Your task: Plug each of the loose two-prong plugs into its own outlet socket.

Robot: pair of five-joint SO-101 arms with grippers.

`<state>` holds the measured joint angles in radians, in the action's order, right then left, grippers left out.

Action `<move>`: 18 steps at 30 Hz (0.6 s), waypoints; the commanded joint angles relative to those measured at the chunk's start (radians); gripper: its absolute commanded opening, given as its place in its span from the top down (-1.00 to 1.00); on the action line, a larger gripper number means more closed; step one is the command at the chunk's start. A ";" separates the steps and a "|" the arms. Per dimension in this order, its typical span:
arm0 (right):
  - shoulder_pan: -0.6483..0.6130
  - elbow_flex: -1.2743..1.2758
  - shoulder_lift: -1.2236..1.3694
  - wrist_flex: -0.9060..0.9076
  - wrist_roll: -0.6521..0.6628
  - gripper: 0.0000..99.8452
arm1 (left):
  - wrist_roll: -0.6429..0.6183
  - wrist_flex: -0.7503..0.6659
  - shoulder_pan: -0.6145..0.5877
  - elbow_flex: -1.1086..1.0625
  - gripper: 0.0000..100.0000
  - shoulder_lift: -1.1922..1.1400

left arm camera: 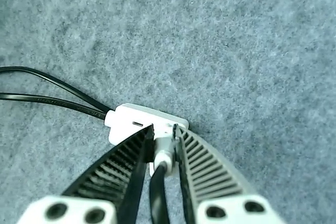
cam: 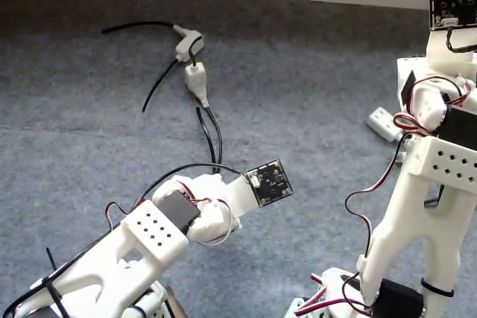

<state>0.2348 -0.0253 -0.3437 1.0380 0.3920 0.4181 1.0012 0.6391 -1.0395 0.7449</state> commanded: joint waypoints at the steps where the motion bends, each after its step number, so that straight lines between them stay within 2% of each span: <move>1: 0.002 -0.053 -0.008 0.005 -0.012 0.98 | 0.008 -0.003 -0.005 -0.010 0.99 -0.001; 6: 0.002 -0.054 -0.008 0.005 -0.017 0.98 | -0.006 -0.091 -0.015 -0.056 0.99 0.005; 7: 0.002 -0.054 -0.008 0.005 -0.017 0.98 | -0.043 -0.110 -0.015 -0.048 0.99 0.005; 13: 0.007 -0.056 -0.008 0.005 -0.017 0.98 | -0.404 -0.207 -0.024 0.119 0.99 0.007; 16: 0.010 -0.058 -0.008 0.004 -0.017 0.98 | -0.677 -0.278 -0.116 0.209 0.99 0.007; 18: 0.019 -0.058 -0.008 0.002 -0.017 0.98 | -0.899 -0.342 -0.222 0.248 0.99 0.007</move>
<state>0.2348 -0.0253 -0.3437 1.0380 0.3828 -0.0898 0.7710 0.5731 -0.9091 0.7449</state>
